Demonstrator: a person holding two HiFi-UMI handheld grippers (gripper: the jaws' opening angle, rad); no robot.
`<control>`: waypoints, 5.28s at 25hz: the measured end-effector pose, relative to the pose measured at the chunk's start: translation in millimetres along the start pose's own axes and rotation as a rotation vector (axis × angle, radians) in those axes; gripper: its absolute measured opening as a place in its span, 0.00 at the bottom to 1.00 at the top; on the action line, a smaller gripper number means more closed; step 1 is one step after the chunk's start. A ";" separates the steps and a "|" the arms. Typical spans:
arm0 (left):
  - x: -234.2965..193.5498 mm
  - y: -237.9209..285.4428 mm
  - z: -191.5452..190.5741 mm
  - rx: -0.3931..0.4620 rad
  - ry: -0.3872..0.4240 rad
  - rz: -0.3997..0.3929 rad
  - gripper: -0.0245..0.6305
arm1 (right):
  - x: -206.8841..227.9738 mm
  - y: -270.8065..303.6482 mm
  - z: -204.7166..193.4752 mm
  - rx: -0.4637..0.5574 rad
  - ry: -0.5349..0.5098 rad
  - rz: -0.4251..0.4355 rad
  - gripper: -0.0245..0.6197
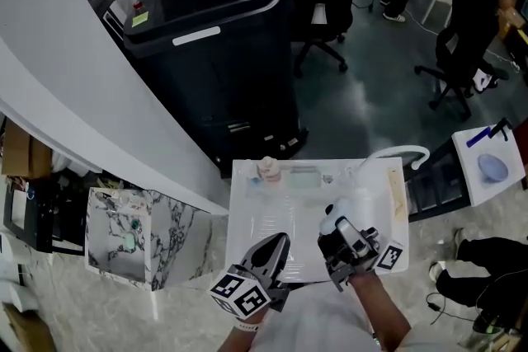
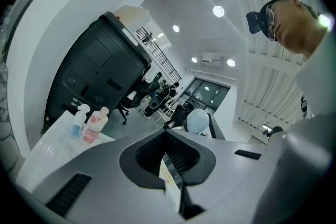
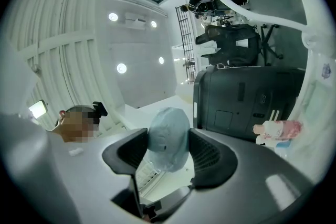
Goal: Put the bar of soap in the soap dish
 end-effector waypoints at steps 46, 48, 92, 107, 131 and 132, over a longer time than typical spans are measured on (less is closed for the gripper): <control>-117.7 46.8 -31.4 -0.091 -0.099 0.199 0.04 | 231.1 25.1 34.0 -0.035 0.057 -0.186 0.44; -122.9 49.1 -34.4 -0.097 -0.103 0.203 0.04 | 240.9 24.1 33.1 -0.041 0.069 -0.191 0.44; -166.9 61.2 -54.1 -0.124 -0.165 0.227 0.04 | 323.4 31.2 41.1 -0.215 -0.569 -0.998 0.19; -151.2 48.1 -40.9 -0.087 -0.124 0.229 0.04 | 293.7 29.4 37.3 -0.227 -0.594 -0.987 0.19; -92.3 11.0 -42.2 -0.062 -0.089 0.204 0.04 | 212.6 14.2 28.4 -0.313 -0.656 -0.942 0.19; -89.8 9.2 -41.6 -0.057 -0.084 0.203 0.04 | 207.4 13.4 27.9 -0.315 -0.660 -0.935 0.19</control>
Point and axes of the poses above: the fingertips, and each gripper's own axes: y forward along the fingers, x to its right, z out of its top, the point moved 8 cm from there along -y, backward along the fingers, and after that the axes turned 11 degrees about -z, right-handed, at the moved point
